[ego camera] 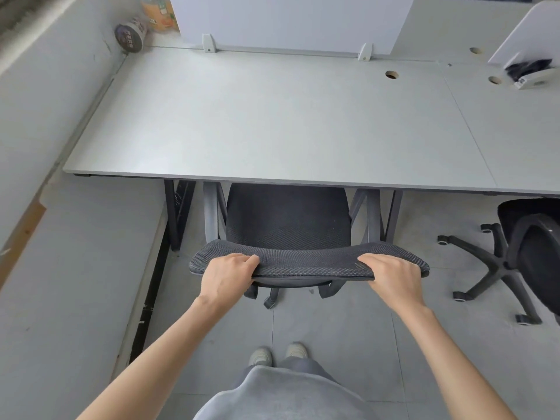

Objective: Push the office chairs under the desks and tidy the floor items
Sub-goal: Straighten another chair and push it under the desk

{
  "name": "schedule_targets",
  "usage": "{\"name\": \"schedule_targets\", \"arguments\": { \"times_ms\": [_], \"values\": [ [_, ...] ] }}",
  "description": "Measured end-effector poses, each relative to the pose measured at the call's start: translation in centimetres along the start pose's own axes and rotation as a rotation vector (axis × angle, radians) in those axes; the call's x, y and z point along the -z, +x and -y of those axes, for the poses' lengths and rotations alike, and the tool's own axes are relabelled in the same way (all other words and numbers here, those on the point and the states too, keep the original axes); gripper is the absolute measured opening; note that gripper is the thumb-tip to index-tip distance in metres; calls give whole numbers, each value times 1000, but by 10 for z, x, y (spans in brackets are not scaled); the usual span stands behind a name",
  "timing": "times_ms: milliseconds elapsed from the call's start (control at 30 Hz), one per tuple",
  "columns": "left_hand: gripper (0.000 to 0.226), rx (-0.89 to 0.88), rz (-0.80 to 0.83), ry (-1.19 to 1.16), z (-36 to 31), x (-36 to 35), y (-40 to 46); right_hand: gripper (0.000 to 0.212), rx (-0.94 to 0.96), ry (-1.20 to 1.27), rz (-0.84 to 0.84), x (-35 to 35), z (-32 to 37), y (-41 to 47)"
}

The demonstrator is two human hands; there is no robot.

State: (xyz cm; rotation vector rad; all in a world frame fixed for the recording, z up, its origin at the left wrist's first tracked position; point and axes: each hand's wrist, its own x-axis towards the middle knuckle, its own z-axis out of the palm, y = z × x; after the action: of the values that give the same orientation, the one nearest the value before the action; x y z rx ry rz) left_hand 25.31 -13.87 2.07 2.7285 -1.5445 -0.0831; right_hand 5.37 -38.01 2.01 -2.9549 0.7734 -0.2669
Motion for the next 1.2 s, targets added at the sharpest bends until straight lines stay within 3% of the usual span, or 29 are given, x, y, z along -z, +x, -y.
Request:
{"name": "schedule_targets", "arguments": {
  "times_ms": [100,233,333,500,800,967,1100,1200],
  "values": [
    [16,-21,-49,-6,-3,-2,9,31,0,-11,-40,3,-7,11],
    [15,-51,-96,-11,18,0,33,28,-109,-66,35,-6,4,26],
    [5,-69,-41,-13,37,8,63,25,-214,-105,62,-13,20,37],
    [13,-61,109,3,39,26,105,27,-272,-73,-13,-9,25,58],
    [13,-79,177,50,-11,23,57,36,-103,19,2,1,-21,38],
    [11,2,195,10,-49,22,37,40,-28,-23,96,13,-45,53],
    [3,74,198,-86,-55,21,29,45,61,-17,65,10,-49,66],
    [47,42,106,-51,-43,25,13,46,101,-5,20,5,-37,63]
  ]
}}
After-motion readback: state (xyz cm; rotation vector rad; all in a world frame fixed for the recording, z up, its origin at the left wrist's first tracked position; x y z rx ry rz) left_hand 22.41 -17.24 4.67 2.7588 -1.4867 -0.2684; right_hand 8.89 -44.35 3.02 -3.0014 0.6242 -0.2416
